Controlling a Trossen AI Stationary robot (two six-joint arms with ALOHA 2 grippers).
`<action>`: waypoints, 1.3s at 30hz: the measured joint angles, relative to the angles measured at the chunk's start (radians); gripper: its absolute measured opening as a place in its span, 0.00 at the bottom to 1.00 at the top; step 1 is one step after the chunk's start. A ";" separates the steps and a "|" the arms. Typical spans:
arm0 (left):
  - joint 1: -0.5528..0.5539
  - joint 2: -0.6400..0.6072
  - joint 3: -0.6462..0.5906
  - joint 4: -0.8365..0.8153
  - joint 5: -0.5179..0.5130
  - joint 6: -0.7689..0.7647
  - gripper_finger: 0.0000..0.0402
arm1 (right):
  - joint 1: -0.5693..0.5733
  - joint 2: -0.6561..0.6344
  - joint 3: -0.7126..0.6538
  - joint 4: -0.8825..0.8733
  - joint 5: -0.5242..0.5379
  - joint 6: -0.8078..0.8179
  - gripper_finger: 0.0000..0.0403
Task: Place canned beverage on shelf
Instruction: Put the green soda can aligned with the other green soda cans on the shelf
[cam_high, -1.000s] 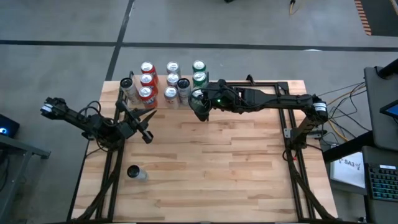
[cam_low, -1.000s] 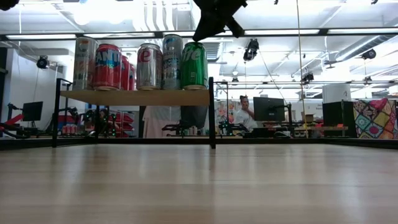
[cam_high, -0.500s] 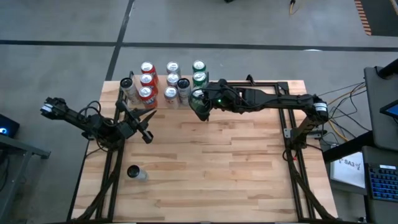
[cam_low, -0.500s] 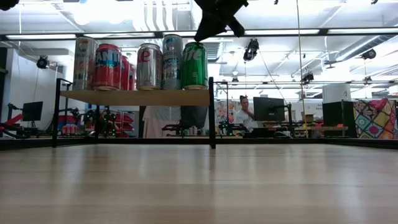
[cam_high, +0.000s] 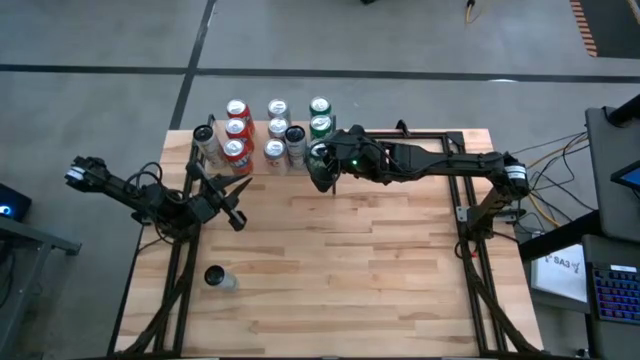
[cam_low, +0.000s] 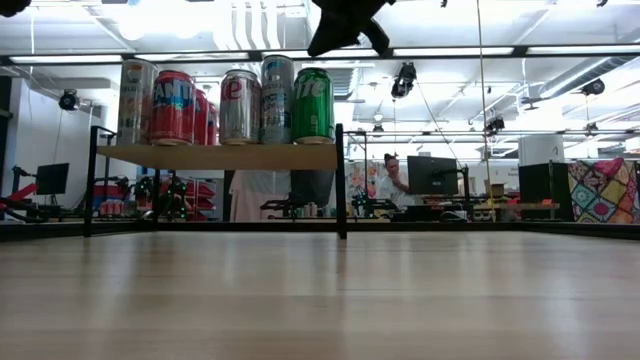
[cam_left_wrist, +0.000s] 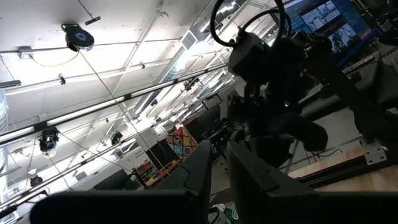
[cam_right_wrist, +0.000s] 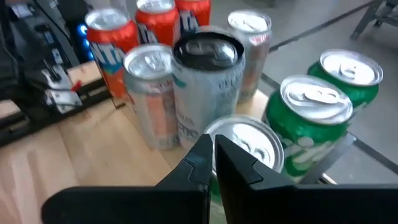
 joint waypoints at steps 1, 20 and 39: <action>0.000 0.000 0.000 0.000 0.001 0.000 0.09 | 0.000 0.001 0.000 0.011 0.000 -0.002 0.02; 0.000 0.002 -0.001 -0.001 0.027 0.000 0.09 | 0.000 0.057 0.001 0.081 0.000 -0.030 0.02; 0.000 0.002 -0.001 -0.001 0.026 0.000 0.09 | 0.000 0.051 0.002 0.020 -0.016 0.004 0.02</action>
